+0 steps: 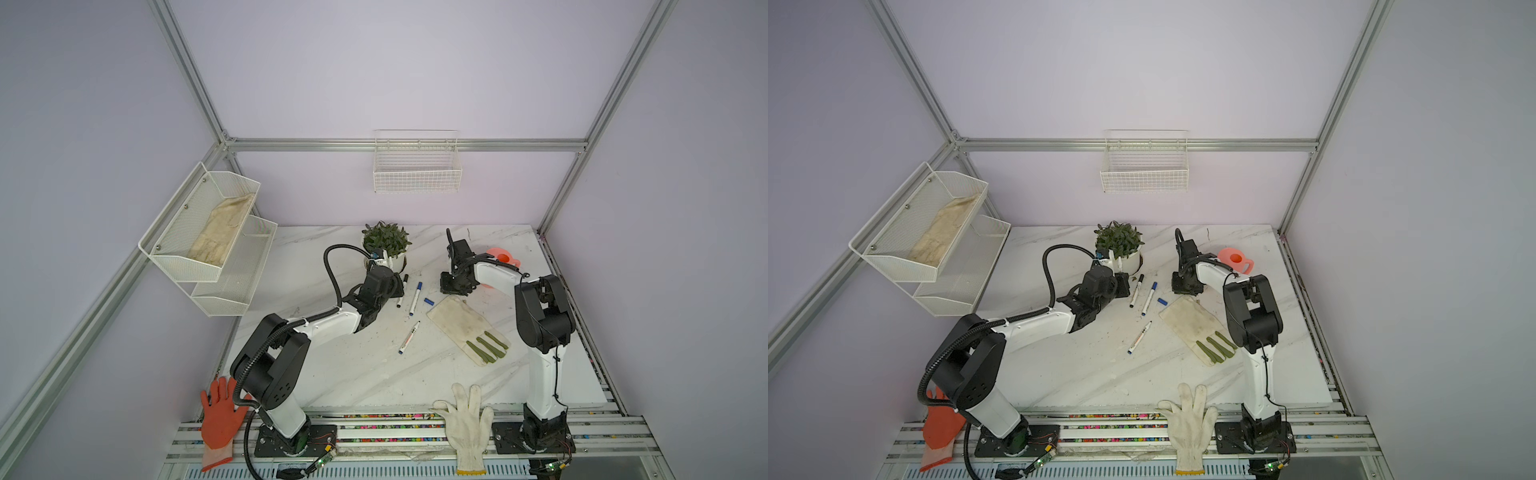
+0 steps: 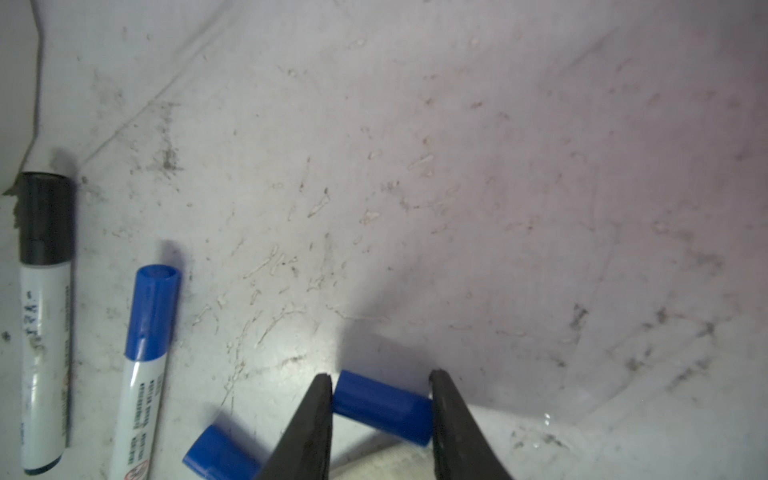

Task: Insert the pens into the pen caps
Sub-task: 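Grasp a loose blue cap with the right gripper, then lift the blue cap and bring it over the marker tip held by the left gripper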

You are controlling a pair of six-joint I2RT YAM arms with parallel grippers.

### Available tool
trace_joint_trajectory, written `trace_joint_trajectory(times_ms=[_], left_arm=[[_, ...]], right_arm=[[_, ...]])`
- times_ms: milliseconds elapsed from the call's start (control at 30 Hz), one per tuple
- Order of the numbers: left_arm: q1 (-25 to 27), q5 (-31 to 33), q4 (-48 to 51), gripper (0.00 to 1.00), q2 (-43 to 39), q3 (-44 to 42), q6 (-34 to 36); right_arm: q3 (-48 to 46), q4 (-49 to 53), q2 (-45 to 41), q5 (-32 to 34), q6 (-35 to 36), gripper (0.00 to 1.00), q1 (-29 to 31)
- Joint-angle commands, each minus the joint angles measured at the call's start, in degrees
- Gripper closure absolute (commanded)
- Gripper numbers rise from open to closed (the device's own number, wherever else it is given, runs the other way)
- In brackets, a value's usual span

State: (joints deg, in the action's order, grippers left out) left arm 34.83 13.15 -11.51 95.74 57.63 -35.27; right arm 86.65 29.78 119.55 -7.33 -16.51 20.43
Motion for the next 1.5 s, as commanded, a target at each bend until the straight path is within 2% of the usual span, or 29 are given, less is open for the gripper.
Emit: trace_joint_trajectory(times_ms=[0,100,333,633,1033,1167,1467], left_arm=[[-0.4,-0.9,-2.1,1.0,-1.9,-1.5,-1.0],[-0.4,-0.9,-1.9,1.0,-2.2,-1.7,-1.4],[-0.4,-0.6,-1.9,1.0,-3.1,-2.6,-1.6],[-0.4,-0.9,-1.9,1.0,-2.5,-2.4,-1.9],[-0.4,-1.1,-1.7,1.0,-1.8,-1.8,-1.4],[-0.4,-1.0,-1.8,1.0,-1.7,-2.0,-1.4],[-0.4,-2.4,-1.8,1.0,-1.8,-1.5,-0.4]], right_arm=[[-2.2,-0.7,0.4,-1.0,-5.5,0.65,0.4],[-1.9,-1.2,1.1,-1.1,-5.3,0.59,0.4],[0.8,3.0,-0.4,3.4,1.9,0.47,0.4],[4.3,8.1,1.3,10.2,12.6,0.49,0.9],[8.9,9.9,6.4,10.6,16.1,0.51,2.5],[9.2,9.7,6.7,10.5,16.1,0.55,2.7],[5.2,8.6,4.2,6.8,14.7,0.76,4.0]])
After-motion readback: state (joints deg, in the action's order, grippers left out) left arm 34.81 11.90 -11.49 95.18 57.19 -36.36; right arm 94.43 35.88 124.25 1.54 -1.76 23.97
